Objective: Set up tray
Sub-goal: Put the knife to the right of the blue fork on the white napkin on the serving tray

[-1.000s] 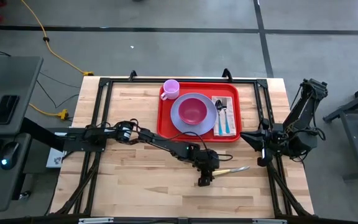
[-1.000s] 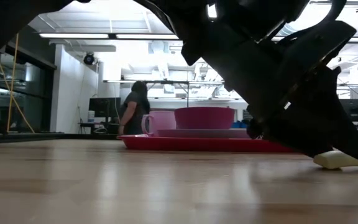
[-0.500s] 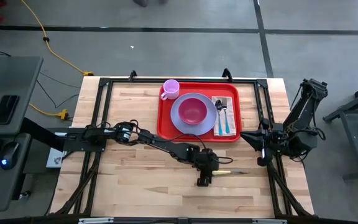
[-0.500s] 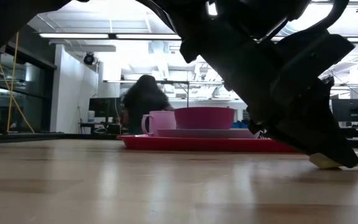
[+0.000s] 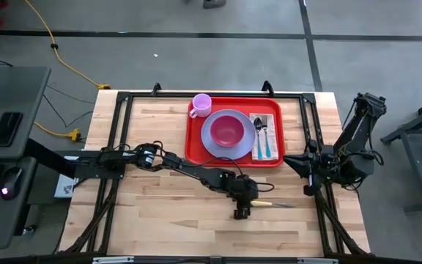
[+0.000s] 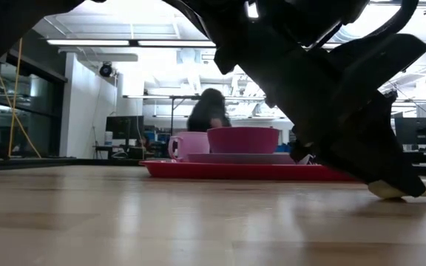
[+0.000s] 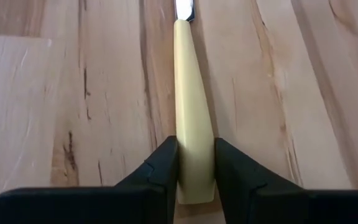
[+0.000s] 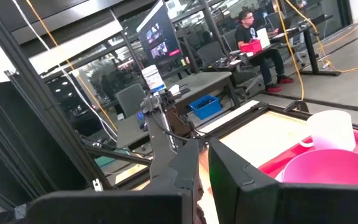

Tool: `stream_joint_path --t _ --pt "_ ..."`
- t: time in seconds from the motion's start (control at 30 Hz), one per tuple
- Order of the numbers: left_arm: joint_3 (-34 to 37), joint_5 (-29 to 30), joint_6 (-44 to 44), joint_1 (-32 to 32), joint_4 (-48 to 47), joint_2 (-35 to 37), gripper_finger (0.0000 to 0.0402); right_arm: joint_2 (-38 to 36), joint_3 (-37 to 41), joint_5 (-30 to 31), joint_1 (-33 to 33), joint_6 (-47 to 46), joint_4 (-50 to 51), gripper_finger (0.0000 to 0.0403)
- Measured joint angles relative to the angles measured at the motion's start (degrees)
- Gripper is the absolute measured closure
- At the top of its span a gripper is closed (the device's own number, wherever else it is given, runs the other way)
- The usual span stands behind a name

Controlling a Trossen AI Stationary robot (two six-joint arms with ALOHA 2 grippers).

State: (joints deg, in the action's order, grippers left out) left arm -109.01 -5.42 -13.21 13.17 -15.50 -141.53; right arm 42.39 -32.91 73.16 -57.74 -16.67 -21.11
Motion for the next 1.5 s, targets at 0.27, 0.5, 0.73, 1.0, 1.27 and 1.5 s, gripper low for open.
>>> stream_joint_path --t 0.27,0.5,0.73,1.0,1.27,1.5 --pt "0.0 -0.1 -6.1 0.0 -2.2 0.0 0.0284 0.0 0.0 -0.1 0.0 0.0 0.0 0.0386" --pt "0.0 -1.7 -10.7 -0.1 -5.8 0.2 0.0284 0.0 0.0 -0.1 0.0 0.0 0.0 0.0387" --pt "-0.1 -3.8 -16.3 -0.1 -10.2 0.3 0.0284 0.0 0.0 -0.7 0.0 -0.7 0.0 0.0386" --pt "-0.2 -6.9 -24.9 -0.2 -14.9 0.5 0.0283 0.0 0.0 -1.0 0.0 -1.3 0.3 0.0386" --pt "-0.2 -10.5 -30.6 -0.2 -15.6 0.5 0.0284 0.0 0.0 -1.0 0.0 -1.3 0.3 0.0386" --pt "-0.2 -9.4 -34.2 0.3 -18.9 1.6 0.0284 0.0 0.0 -1.7 0.0 -1.3 0.3 0.0386"
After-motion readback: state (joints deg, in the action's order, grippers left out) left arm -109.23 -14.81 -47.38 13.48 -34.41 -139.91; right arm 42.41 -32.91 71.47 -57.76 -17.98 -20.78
